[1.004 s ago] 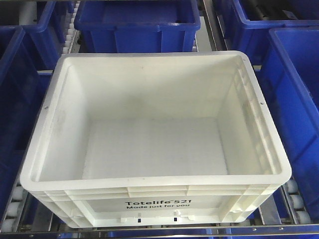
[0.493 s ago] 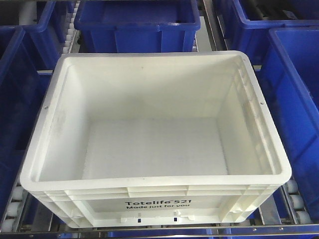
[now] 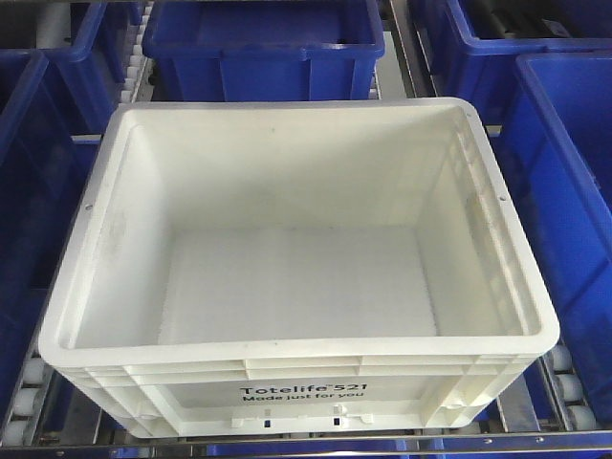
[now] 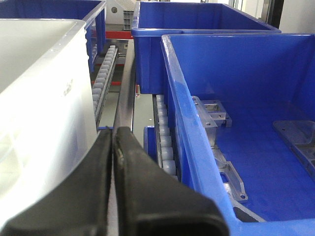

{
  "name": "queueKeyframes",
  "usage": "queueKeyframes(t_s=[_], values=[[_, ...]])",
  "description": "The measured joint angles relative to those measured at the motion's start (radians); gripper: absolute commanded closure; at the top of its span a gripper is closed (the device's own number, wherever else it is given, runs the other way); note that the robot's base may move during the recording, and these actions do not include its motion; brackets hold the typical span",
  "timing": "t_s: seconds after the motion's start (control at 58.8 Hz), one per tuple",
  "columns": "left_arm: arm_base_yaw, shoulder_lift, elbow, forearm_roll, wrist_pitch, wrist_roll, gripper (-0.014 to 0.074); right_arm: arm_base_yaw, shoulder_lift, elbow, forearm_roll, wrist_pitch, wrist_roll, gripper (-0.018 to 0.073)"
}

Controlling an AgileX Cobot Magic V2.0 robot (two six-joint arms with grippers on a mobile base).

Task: Move bin from left to right shelf

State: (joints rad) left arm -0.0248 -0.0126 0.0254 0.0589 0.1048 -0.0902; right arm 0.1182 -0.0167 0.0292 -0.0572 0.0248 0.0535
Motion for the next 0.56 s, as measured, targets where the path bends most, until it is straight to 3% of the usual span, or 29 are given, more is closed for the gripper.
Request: queueKeyframes(t_s=[0.561], values=[[0.0,0.0,0.0,0.0,0.0,0.0,0.0603,0.0,0.0,0.0,0.0,0.0,0.0,0.0567]])
